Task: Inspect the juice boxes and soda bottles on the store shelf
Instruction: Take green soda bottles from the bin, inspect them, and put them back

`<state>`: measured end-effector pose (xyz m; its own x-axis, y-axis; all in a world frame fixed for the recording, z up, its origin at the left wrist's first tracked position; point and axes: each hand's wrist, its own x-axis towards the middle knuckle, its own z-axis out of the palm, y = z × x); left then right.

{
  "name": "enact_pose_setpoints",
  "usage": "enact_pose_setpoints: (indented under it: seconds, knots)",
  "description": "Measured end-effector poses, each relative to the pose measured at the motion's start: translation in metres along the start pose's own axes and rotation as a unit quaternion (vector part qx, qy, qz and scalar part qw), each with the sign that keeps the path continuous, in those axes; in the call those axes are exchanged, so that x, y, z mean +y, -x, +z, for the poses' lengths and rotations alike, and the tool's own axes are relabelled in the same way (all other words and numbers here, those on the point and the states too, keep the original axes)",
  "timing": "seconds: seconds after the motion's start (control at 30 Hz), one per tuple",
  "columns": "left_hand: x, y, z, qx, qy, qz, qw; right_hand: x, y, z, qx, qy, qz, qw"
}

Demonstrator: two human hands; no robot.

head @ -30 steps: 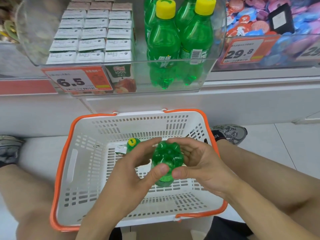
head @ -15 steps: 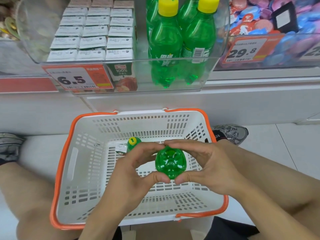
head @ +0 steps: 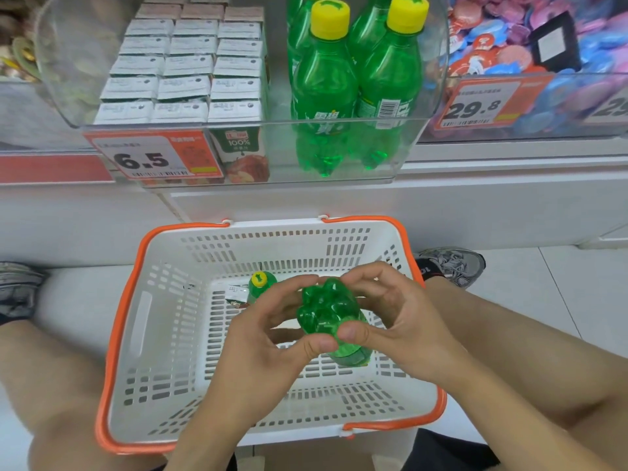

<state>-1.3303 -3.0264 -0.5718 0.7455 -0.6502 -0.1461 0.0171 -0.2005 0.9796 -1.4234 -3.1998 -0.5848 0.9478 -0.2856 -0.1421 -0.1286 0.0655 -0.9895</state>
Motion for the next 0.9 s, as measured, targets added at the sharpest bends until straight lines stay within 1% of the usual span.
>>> enact_pose_setpoints:
  seconds: [0.1,0.2,0.23,0.27,0.33,0.37,0.43,0.47,0.5,0.53,0.57,0.6,0.67,0.7,0.73,0.8,0.9]
  knots:
    - [-0.001,-0.001,0.004,0.055,0.106,-0.029,0.992,-0.012,-0.006,-0.007,-0.001,0.056,0.029,0.998]
    - [0.007,-0.009,0.012,0.112,0.229,-0.050,0.966,-0.028,-0.008,-0.036,-0.061,0.184,0.094,0.977]
    - [0.012,-0.013,0.015,0.121,0.266,-0.054,0.955,-0.033,-0.007,-0.046,-0.068,0.167,0.108,0.978]
    - [0.017,-0.017,0.017,0.124,0.296,-0.053,0.946,-0.036,-0.005,-0.056,-0.055,0.114,0.110,0.986]
    - [0.032,-0.026,0.024,0.113,0.321,-0.039,0.939,-0.041,0.000,-0.067,0.008,-0.032,0.076,0.997]
    - [0.042,-0.031,0.028,0.101,0.307,-0.024,0.946,-0.041,0.001,-0.072,0.045,-0.086,0.049,0.994]
    - [0.064,-0.039,0.033,0.058,0.212,0.044,0.975,-0.050,0.004,-0.074,0.097,-0.163,-0.015,0.982]
    - [0.075,-0.043,0.033,0.025,0.137,0.090,0.986,-0.055,0.004,-0.075,0.115,-0.195,-0.047,0.973]
    - [0.088,-0.048,0.031,-0.004,0.048,0.134,0.990,-0.064,0.006,-0.073,0.132,-0.222,-0.077,0.963]
    - [0.100,-0.055,0.028,-0.011,-0.051,0.177,0.983,-0.073,0.007,-0.074,0.154,-0.243,-0.106,0.952]
    - [0.111,-0.063,0.023,0.011,-0.141,0.224,0.964,-0.083,0.007,-0.075,0.175,-0.253,-0.140,0.941]
    - [0.124,-0.072,0.017,0.050,-0.207,0.274,0.938,-0.094,0.006,-0.077,0.193,-0.245,-0.178,0.933]
    - [0.148,-0.094,0.005,0.121,-0.280,0.351,0.885,-0.116,-0.001,-0.085,0.214,-0.200,-0.261,0.920]
    - [0.157,-0.107,0.000,0.137,-0.307,0.370,0.866,-0.126,-0.007,-0.090,0.224,-0.180,-0.296,0.911]
    - [0.163,-0.121,-0.005,0.136,-0.326,0.374,0.857,-0.135,-0.014,-0.094,0.239,-0.163,-0.323,0.901]
    - [0.166,-0.150,-0.014,0.096,-0.351,0.345,0.865,-0.152,-0.030,-0.100,0.272,-0.123,-0.366,0.881]
    - [0.161,-0.178,-0.022,0.040,-0.390,0.305,0.868,-0.168,-0.063,-0.111,0.314,-0.032,-0.389,0.866]
